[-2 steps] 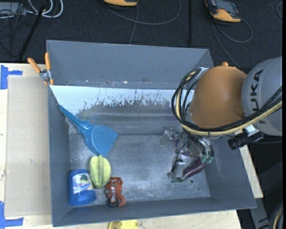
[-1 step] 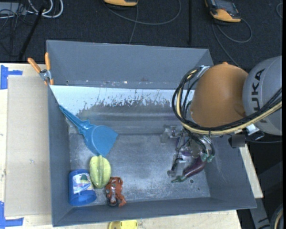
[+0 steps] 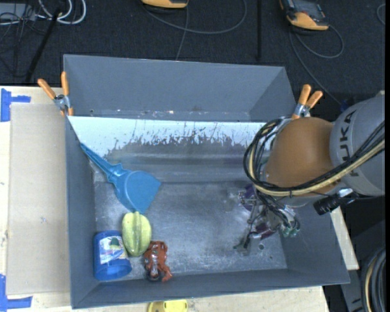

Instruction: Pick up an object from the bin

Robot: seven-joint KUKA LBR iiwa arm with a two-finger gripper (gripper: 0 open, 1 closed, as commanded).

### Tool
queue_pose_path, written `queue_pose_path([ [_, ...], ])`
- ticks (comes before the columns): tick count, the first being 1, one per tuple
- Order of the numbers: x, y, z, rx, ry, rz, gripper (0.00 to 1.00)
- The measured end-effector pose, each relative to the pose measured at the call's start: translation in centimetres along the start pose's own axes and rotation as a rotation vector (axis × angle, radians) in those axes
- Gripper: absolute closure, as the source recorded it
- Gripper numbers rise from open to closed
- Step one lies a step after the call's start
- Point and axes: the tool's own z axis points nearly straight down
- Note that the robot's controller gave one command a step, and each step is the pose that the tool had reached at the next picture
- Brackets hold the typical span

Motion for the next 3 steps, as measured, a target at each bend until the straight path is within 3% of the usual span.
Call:
queue_pose_path([
  [1, -4.0, -6.4, -0.5, 0.004, -0.005, -0.003, 0.00],
  [2, -1.8, -8.3, -1.8, -0.002, 0.004, -0.088, 0.00],
  [3, -1.4, -10.8, 5.5, -0.006, 0.007, -0.313, 0.00],
])
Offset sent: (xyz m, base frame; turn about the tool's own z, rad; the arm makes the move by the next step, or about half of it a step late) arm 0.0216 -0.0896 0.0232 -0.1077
